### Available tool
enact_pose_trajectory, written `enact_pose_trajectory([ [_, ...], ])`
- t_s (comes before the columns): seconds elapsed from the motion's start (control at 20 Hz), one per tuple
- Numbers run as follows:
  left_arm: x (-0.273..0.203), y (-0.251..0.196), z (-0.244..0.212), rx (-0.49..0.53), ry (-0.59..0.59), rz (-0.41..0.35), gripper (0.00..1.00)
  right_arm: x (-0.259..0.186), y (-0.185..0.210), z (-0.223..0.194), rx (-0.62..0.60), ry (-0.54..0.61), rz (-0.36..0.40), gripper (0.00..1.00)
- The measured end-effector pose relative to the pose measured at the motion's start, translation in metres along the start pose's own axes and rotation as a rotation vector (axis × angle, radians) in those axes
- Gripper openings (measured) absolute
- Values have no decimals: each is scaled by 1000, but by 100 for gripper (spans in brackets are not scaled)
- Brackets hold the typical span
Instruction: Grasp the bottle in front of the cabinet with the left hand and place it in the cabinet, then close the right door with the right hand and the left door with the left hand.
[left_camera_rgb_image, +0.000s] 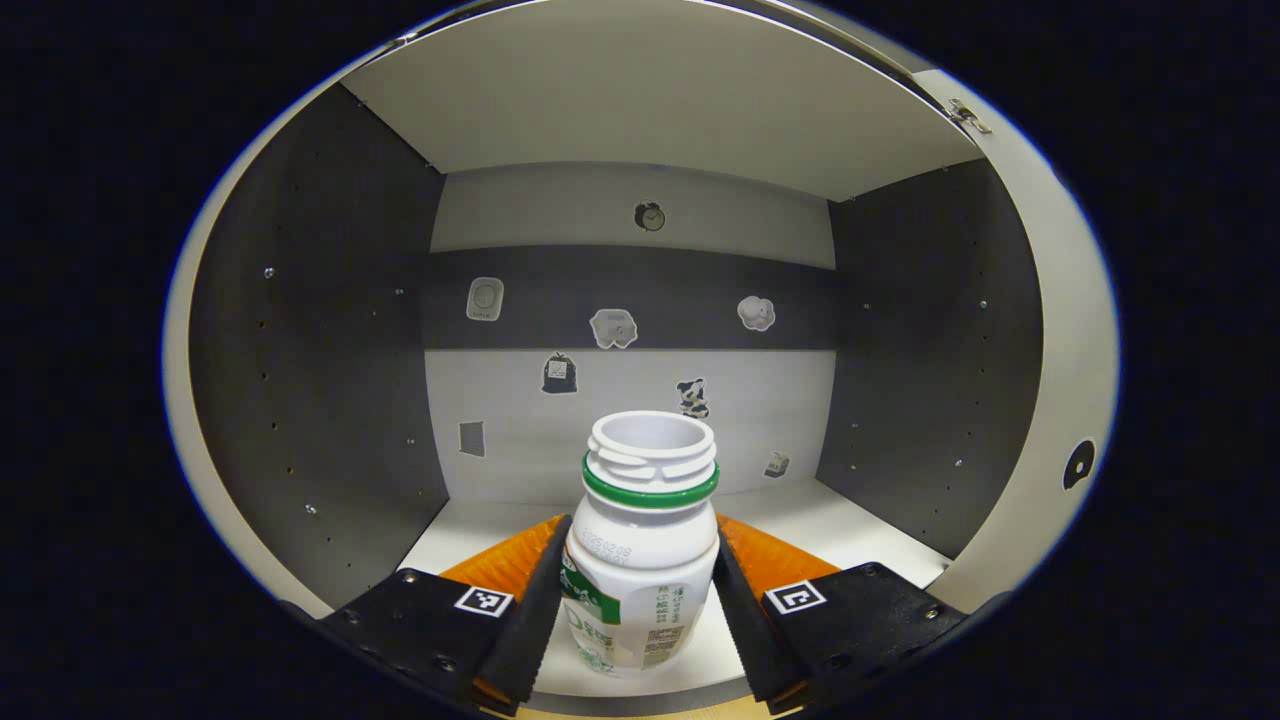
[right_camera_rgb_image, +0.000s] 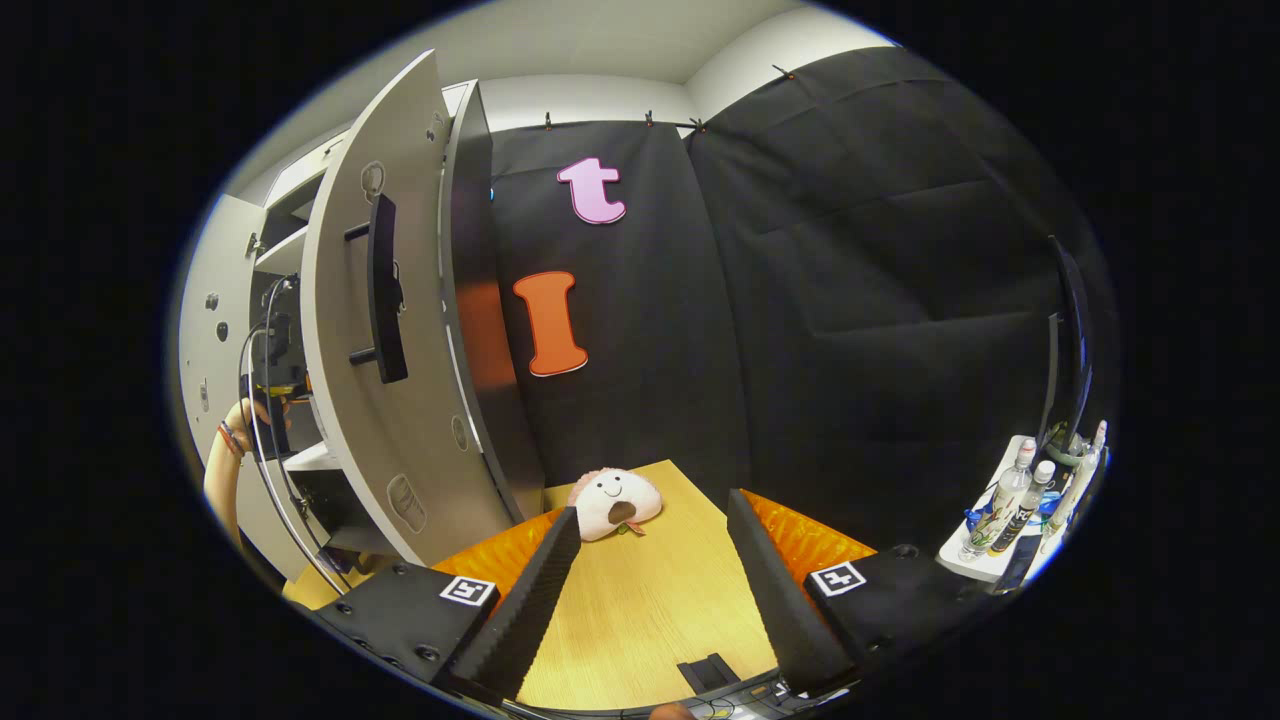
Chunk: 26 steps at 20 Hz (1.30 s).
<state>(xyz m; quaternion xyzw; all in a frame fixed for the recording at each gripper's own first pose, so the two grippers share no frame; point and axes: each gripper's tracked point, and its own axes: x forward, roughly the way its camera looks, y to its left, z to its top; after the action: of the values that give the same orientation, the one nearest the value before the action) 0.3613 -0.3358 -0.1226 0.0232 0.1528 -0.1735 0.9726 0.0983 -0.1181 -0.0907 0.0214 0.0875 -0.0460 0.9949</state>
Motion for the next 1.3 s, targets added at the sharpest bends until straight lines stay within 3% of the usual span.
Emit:
enact_pose_trajectory([
  [0.25,0,4,-2,7,10,20,80,1,4,-4,-2,10,8,98],
  [0.45,-2,7,-1,-2,3,33,89,-4,3,-5,1,10,4,98],
  [0.7,-19,6,12,-11,-32,35,91,-8,-2,-6,3,4,-7,98],
  [1.0,-71,15,30,-17,-86,42,95,-17,0,-5,-6,-3,-5,98],
  [1.05,-81,17,32,-15,-93,45,95,-19,0,-4,-11,-8,-10,93],
  [1.1,-94,18,33,-16,-100,44,95,-21,0,-3,-14,-12,-13,98],
  [1.3,-147,21,37,-24,-141,25,95,-27,8,1,-29,-29,1,98],
])
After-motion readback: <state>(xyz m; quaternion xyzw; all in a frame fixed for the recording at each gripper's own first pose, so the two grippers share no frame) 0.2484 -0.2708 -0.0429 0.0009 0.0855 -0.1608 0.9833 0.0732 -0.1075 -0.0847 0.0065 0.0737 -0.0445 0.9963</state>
